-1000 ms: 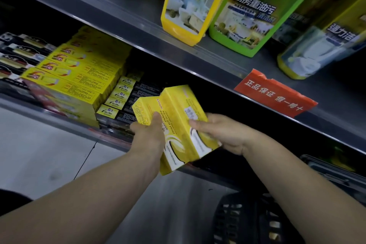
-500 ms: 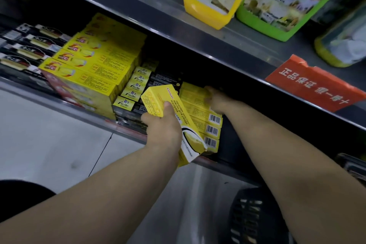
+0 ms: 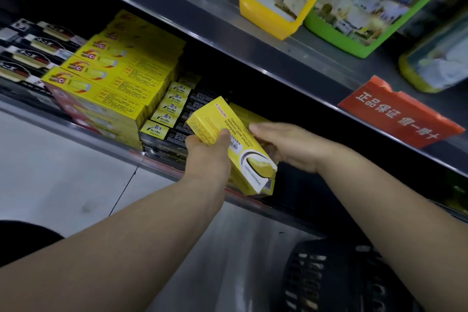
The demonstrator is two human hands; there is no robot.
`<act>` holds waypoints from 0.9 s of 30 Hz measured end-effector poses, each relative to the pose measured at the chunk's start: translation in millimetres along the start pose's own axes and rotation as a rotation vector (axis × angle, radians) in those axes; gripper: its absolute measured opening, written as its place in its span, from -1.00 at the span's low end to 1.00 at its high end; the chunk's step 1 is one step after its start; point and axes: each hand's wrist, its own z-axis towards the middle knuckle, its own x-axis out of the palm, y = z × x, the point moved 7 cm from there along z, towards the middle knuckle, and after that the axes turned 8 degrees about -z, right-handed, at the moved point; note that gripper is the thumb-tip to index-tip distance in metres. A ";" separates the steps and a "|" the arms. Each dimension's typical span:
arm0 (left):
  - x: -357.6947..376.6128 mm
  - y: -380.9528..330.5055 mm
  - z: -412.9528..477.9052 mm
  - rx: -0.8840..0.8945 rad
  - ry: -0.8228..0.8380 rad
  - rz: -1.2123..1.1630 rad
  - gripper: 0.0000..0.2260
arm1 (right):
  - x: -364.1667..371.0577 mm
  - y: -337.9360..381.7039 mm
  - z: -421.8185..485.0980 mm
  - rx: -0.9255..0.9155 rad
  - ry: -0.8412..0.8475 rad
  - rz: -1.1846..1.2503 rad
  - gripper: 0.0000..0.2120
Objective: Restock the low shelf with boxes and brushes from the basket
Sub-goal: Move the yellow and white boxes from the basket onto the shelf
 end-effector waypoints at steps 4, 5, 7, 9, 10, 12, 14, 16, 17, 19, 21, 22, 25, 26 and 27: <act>15.1 4.6 -5.0 -0.038 0.145 -0.027 -0.80 | -2.6 -9.9 -24.5 -0.013 0.011 0.050 -0.72; 17.7 3.3 -6.4 -0.011 0.178 0.025 -0.83 | -9.8 -11.3 -25.8 -0.018 -0.023 0.094 -0.74; 20.2 -6.3 -10.4 0.121 0.216 0.199 -0.71 | -31.5 -13.8 -23.2 -0.021 -0.175 -0.020 -0.75; 21.2 -16.7 -13.5 0.250 0.234 0.352 -0.51 | -54.2 -16.0 -14.3 0.004 -0.345 -0.386 -0.61; 20.9 -19.8 -13.4 0.297 0.237 0.388 -0.47 | -62.3 -16.2 -7.3 0.005 -0.410 -0.547 -0.55; 20.3 -22.7 -13.8 0.339 0.238 0.430 -0.46 | -72.4 -15.2 9.0 -0.023 -0.521 -0.691 -0.51; 20.7 -21.3 -12.7 0.336 0.248 0.475 -0.47 | -82.4 -15.8 25.4 -0.004 -0.656 -0.671 -0.53; 20.6 -19.7 -11.7 0.324 0.257 0.511 -0.49 | -89.7 -23.2 46.9 0.090 -0.740 -0.659 -0.58; 20.7 -18.9 -11.7 0.314 0.263 0.523 -0.50 | -90.4 -29.2 60.4 0.131 -0.737 -0.675 -0.59; 20.0 -18.6 -10.3 0.306 0.264 0.537 -0.52 | -88.8 -41.6 87.2 0.164 -0.690 -0.661 -0.54; 18.4 -18.6 -8.4 0.299 0.251 0.530 -0.54 | -84.6 -52.2 108.8 0.179 -0.618 -0.689 -0.52; 17.7 -18.8 -7.7 0.299 0.245 0.523 -0.54 | -81.0 -55.7 116.2 0.188 -0.562 -0.705 -0.50; 18.2 -18.6 -6.7 0.292 0.239 0.512 -0.57 | -70.4 -62.3 129.5 0.177 -0.430 -0.624 -0.52; 19.0 -18.5 -6.5 0.288 0.242 0.511 -0.58 | -69.3 -62.4 129.7 0.172 -0.412 -0.601 -0.51; 19.8 -18.3 -6.1 0.286 0.245 0.509 -0.58 | -68.7 -62.4 128.0 0.184 -0.386 -0.606 -0.47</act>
